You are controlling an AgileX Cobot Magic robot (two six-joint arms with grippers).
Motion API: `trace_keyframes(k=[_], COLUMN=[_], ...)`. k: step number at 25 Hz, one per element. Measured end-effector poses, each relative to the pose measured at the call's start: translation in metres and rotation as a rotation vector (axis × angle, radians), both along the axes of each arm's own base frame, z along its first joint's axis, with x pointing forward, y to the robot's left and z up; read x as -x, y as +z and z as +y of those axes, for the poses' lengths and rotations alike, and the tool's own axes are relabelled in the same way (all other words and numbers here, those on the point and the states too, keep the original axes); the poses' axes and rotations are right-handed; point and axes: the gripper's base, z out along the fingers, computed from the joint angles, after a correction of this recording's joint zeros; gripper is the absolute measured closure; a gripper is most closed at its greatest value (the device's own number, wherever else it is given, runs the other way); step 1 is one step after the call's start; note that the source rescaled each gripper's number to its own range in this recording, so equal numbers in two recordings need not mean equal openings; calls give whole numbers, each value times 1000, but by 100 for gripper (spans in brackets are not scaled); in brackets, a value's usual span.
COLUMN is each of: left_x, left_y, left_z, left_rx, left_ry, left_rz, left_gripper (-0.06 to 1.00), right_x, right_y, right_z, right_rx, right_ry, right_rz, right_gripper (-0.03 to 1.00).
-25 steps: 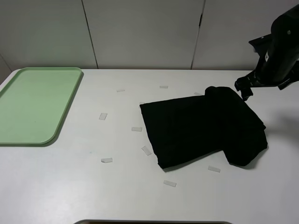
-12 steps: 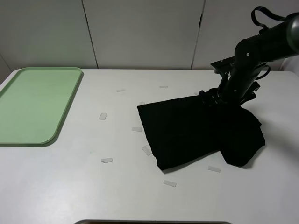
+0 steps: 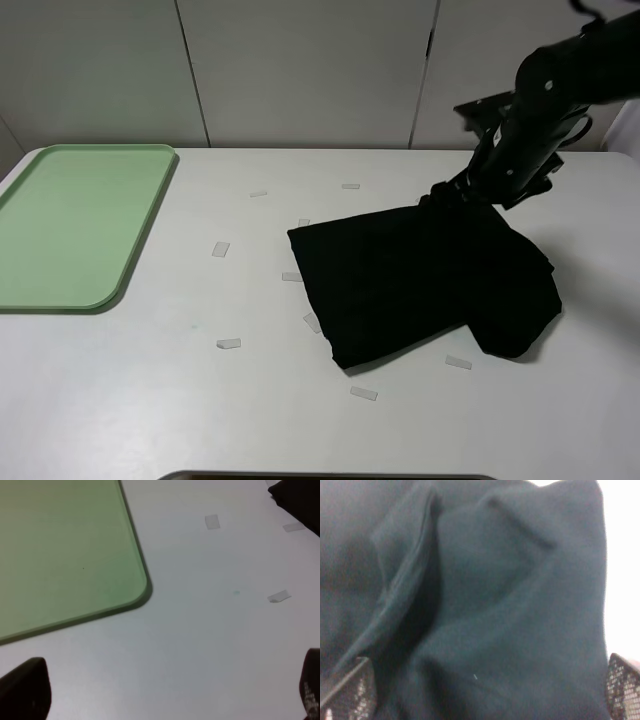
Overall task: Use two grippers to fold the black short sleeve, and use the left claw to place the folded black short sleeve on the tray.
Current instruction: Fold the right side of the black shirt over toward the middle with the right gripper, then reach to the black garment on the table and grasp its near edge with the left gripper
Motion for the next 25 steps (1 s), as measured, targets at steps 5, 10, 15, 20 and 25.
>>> trace_keyframes(k=[5, 10, 15, 20, 25], left_x=[0, 0, 0, 0, 0], left_y=[0, 0, 0, 0, 0], left_z=[0, 0, 0, 0, 0], left_rx=[0, 0, 0, 0, 0], left_ry=[0, 0, 0, 0, 0], left_rz=[0, 0, 0, 0, 0], left_gripper=[-5, -5, -5, -5, -5], right_x=[31, 73, 118, 154, 198], right_y=[62, 110, 147, 170, 168], right_z=[-11, -22, -32, -39, -48], right_rx=[4, 0, -29, -81, -138], right_ry=[-25, -47, -47, -43, -38], right_rz=[-33, -20, -25, -86, -136], right_gripper=[-3, -3, -3, -3, -3])
